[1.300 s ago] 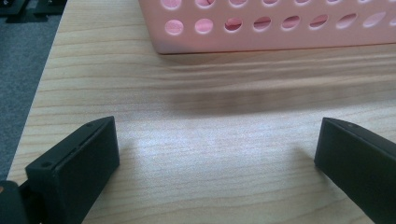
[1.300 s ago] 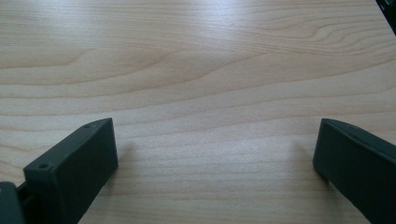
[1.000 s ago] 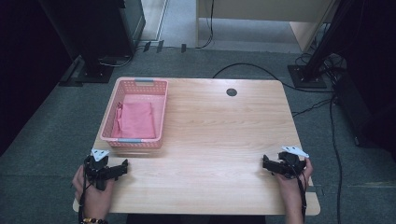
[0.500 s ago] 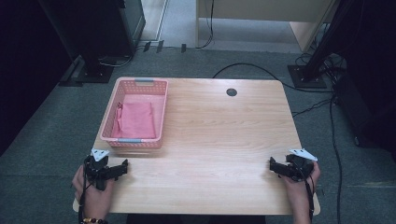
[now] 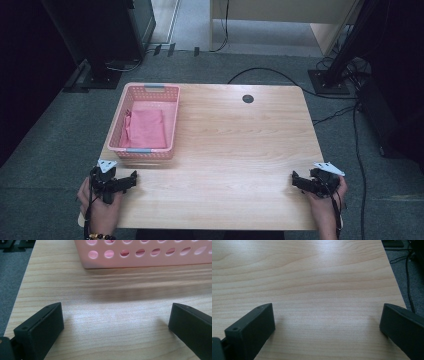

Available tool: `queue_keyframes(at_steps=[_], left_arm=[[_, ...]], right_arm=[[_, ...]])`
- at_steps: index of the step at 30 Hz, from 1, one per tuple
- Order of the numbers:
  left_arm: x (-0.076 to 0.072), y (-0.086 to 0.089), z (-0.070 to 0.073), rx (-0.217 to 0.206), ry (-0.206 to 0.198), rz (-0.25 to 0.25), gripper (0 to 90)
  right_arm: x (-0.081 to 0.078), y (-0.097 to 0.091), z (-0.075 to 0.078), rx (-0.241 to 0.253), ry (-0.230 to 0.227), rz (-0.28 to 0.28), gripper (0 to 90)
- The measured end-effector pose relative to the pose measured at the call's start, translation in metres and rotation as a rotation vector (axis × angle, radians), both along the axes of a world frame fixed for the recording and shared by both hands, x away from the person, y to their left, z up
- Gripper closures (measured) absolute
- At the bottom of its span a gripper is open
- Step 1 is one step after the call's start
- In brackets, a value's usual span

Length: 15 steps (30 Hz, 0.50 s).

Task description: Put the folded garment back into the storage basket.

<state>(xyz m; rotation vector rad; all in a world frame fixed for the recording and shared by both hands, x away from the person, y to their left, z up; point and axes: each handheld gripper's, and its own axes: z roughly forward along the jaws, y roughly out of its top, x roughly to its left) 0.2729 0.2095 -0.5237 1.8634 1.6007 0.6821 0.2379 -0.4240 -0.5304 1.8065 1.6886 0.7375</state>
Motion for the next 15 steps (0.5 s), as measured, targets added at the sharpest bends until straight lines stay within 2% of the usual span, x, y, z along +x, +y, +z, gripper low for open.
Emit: queue_keyframes(at_steps=[15], left_arm=[[0.0001,0.0000,0.0000,0.000,0.000,0.000,0.0]], right_arm=[[-0.0068,-0.0025,-0.0001,0.000,-0.001,0.002,0.0]])
